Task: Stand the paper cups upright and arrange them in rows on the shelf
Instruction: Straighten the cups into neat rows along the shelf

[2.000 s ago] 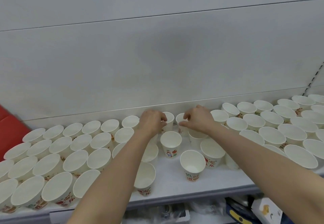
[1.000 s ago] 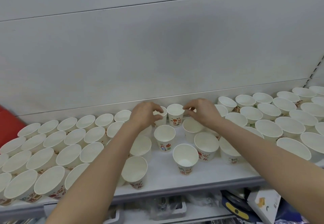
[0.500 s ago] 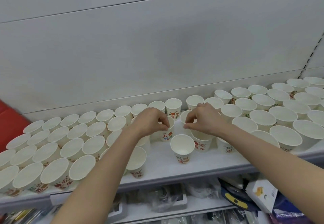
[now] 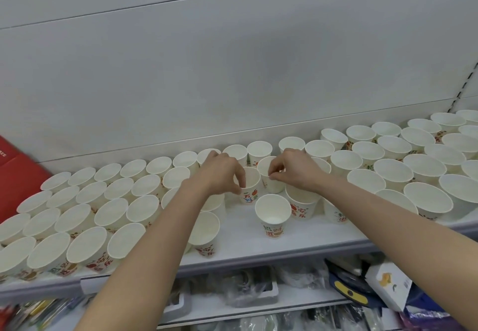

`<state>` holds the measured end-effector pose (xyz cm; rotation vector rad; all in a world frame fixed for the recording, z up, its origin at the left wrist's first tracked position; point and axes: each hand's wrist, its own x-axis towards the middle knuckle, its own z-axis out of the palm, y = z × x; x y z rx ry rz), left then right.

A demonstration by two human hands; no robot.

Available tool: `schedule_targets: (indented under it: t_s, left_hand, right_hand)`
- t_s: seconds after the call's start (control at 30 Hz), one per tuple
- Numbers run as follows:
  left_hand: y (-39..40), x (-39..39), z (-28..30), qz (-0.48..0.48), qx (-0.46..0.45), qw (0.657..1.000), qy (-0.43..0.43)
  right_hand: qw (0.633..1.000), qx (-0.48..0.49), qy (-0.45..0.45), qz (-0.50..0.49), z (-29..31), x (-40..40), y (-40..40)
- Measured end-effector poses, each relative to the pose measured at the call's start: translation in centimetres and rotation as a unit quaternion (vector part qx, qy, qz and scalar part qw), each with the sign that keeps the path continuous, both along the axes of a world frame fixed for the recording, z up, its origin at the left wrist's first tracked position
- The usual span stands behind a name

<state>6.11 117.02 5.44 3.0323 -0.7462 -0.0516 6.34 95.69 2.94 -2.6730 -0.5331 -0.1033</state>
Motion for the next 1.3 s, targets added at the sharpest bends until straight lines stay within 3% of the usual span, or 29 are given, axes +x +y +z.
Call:
schedule_targets:
  t_s: [0.27,0.63,0.83,0.97,1.3]
  left_hand:
    - [0.8,0.0,-0.4,0.028,0.018,0.997,-0.066]
    - [0.1,-0.4,-0.9,0.047,-0.06,0.996,-0.042]
    - [0.4,-0.5,-1.1,0.07,-0.076,0.993,-0.055]
    - [0.4,-0.5,-1.4,0.084,-0.099,0.99,-0.051]
    - [-0.8,-1.5,-1.7,0.113,-0.067,0.99,-0.053]
  right_hand:
    - [0.999,0.004,0.02,0.031,-0.5,0.5,-0.3]
    - [0.998,-0.001,-0.051,-0.041,-0.7,1.0,2.6]
    - [0.999,0.023,-0.002,-0.04,-0.8,1.0,1.1]
    - [0.999,0.019,-0.02,-0.028,-0.8,1.1,0.2]
    - [0.999,-0.014,-0.013,-0.046,-0.9,0.5,1.4]
